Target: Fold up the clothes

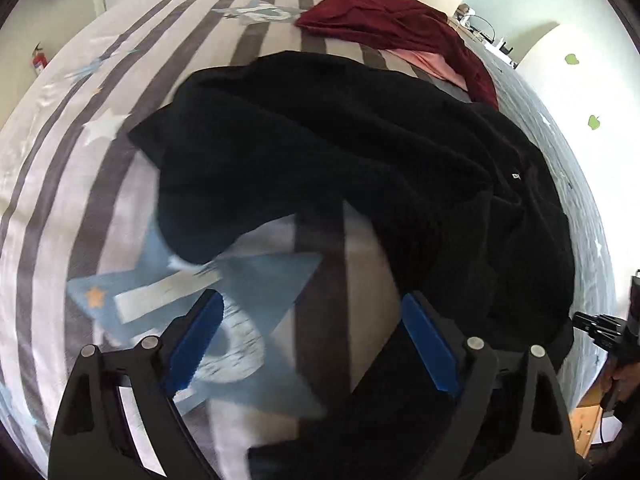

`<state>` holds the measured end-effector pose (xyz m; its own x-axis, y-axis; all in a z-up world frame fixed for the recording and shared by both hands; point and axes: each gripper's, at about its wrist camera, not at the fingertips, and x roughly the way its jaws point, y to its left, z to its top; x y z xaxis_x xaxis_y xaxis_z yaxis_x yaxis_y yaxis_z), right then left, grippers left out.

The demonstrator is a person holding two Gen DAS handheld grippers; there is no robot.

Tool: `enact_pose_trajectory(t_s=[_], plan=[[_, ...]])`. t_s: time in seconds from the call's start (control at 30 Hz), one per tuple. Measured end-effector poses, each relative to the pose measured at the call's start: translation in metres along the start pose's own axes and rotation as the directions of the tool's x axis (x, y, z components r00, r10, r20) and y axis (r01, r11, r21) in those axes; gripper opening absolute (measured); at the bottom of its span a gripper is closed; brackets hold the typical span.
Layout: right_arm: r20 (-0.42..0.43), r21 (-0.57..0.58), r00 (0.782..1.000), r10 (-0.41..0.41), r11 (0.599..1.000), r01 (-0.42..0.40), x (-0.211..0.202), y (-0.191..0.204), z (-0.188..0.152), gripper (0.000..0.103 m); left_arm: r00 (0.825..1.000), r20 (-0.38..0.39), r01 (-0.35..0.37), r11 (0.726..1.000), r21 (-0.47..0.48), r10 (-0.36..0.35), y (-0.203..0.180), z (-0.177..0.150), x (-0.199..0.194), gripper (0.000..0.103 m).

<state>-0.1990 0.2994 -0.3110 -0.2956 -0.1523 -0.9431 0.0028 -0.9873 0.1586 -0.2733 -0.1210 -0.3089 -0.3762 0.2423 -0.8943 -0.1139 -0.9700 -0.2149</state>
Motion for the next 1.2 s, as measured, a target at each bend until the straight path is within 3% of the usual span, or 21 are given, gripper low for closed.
enact_pose_trajectory(t_s=[0.03, 0.13, 0.23, 0.27, 0.3, 0.33, 0.4, 0.43, 0.47, 0.63, 0.83, 0.97, 1.03, 1.13, 1.2], plan=[[0.016, -0.004, 1.0, 0.003, 1.0, -0.003, -0.003, 0.001, 0.005, 0.021, 1.0, 0.003, 0.02, 1.0, -0.004, -0.02, -0.011, 0.007, 0.016, 0.087], [0.032, 0.008, 0.999, 0.017, 1.0, -0.017, -0.004, 0.005, 0.021, 0.033, 1.0, 0.0, -0.021, 1.0, 0.006, 0.021, -0.025, 0.021, 0.04, 0.085], [0.005, 0.005, 1.0, -0.004, 1.0, 0.004, 0.013, 0.01, 0.034, 0.036, 0.998, -0.003, -0.069, 0.997, 0.019, 0.069, -0.038, 0.035, 0.063, 0.072], [-0.005, 0.005, 1.0, -0.009, 1.0, 0.009, 0.02, 0.011, 0.037, 0.036, 0.996, -0.003, -0.085, 0.996, 0.023, 0.085, -0.042, 0.039, 0.07, 0.064], [-0.012, 0.016, 1.0, -0.001, 1.0, 0.001, 0.027, 0.011, 0.04, 0.036, 0.995, -0.004, -0.101, 0.995, 0.027, 0.101, -0.047, 0.043, 0.078, 0.036], [-0.02, 0.026, 1.0, 0.007, 1.0, -0.006, 0.034, 0.011, 0.042, 0.036, 0.994, -0.007, -0.108, 0.994, 0.028, 0.108, -0.045, 0.045, 0.08, 0.016], [-0.051, 0.033, 0.999, 0.018, 0.999, -0.016, 0.049, 0.012, 0.045, 0.031, 0.992, -0.01, -0.123, 0.992, 0.03, 0.124, -0.037, 0.047, 0.076, 0.006], [-0.064, 0.019, 0.998, 0.014, 1.0, -0.013, 0.054, 0.015, 0.045, 0.013, 0.991, -0.008, -0.134, 0.99, 0.03, 0.135, -0.031, 0.048, 0.071, 0.005], [-0.075, 0.006, 0.997, 0.01, 1.0, -0.009, 0.058, 0.016, 0.045, 0.006, 0.989, -0.006, -0.145, 0.989, 0.031, 0.146, -0.025, 0.048, 0.067, 0.005], [-0.08, 0.004, 0.997, 0.018, 1.0, -0.018, 0.047, 0.003, 0.04, 0.002, 0.978, 0.012, -0.21, 0.978, -0.014, 0.21, 0.038, 0.037, 0.024, 0.005], [-0.111, 0.005, 0.994, 0.009, 1.0, -0.009, 0.031, -0.032, 0.028, 0.001, 0.966, 0.019, -0.257, 0.966, 0.009, 0.257, 0.076, 0.025, -0.006, 0.005], [-0.158, -0.066, 0.986, 0.05, 0.996, -0.061, 0.037, -0.016, 0.023, 0.002, 0.963, 0.002, -0.27, 0.963, 0.007, 0.27, 0.081, 0.011, -0.009, 0.005], [-0.183, -0.09, 0.982, 0.047, 0.994, -0.065, 0.041, -0.011, 0.023, 0.002, 0.964, -0.043, -0.26, 0.964, 0.057, 0.262, 0.076, 0.003, -0.005, 0.005], [-0.133, -0.023, 0.991, 0.023, 0.999, -0.027, 0.034, -0.024, 0.035, 0.004, 0.97, -0.032, -0.238, 0.967, 0.091, 0.242, 0.064, -0.004, -0.024, 0.007], [-0.051, 0.067, 0.999, 0.011, 0.998, -0.008, 0.02, -0.041, 0.055, 0.022, 0.975, 0.025, -0.223, 0.972, 0.077, 0.222, 0.06, 0.005, -0.04, 0.013]])
